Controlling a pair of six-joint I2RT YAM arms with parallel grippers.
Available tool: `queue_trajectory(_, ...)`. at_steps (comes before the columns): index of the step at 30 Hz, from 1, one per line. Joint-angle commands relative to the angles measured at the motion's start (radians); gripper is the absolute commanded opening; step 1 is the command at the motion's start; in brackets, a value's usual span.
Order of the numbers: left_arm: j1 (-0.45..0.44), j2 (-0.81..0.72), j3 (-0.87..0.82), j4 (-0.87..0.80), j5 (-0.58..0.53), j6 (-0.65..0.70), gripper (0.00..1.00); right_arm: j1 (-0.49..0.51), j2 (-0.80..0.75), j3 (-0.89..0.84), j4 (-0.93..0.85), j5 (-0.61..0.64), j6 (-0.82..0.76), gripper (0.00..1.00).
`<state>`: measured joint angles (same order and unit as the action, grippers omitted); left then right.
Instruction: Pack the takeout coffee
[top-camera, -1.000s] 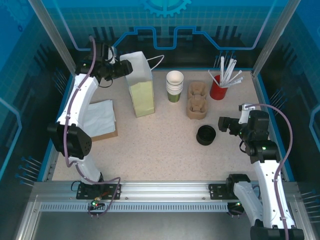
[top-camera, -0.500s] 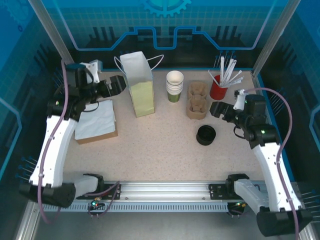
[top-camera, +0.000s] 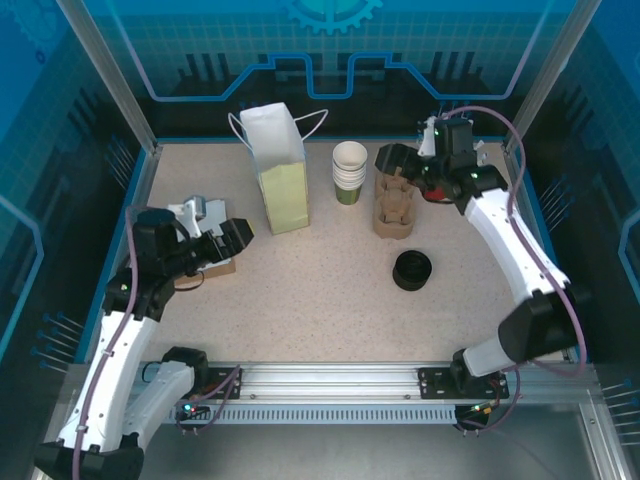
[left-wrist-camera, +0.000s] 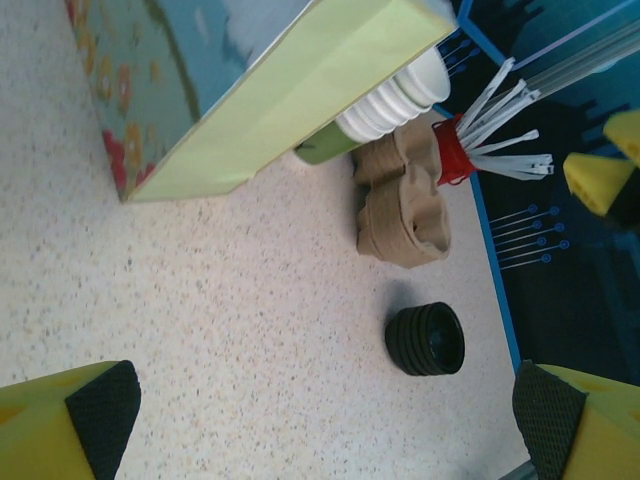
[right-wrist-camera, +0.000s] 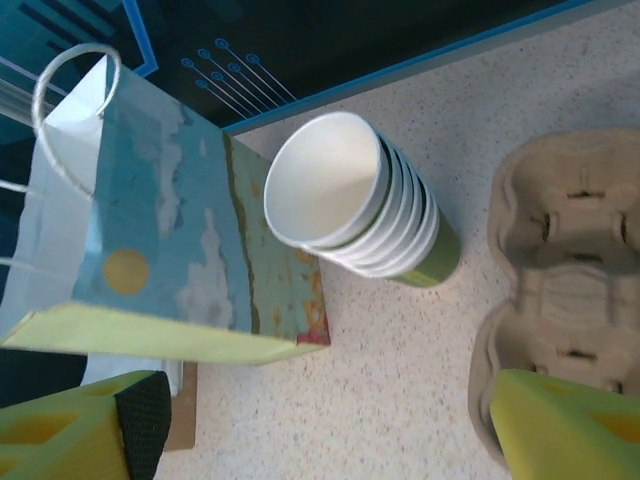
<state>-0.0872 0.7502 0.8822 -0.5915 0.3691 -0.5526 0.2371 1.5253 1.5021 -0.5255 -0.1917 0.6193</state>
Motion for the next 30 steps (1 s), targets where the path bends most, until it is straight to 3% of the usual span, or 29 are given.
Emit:
queue_trajectory(1,0.003,-0.029,-0.056,0.055,0.043,-0.068,0.99,0.011,0.117,0.126,-0.05,-0.013,0.0,0.8)
queue_trajectory(14,0.004,-0.017,-0.075,0.038,0.024,-0.03,0.99,0.023,0.514,0.544,-0.28,-0.009,-0.053,0.54)
queue_trajectory(30,0.004,-0.006,-0.083,0.035,0.014,-0.02,0.99,0.036,0.654,0.709,-0.356,-0.014,-0.079,0.2)
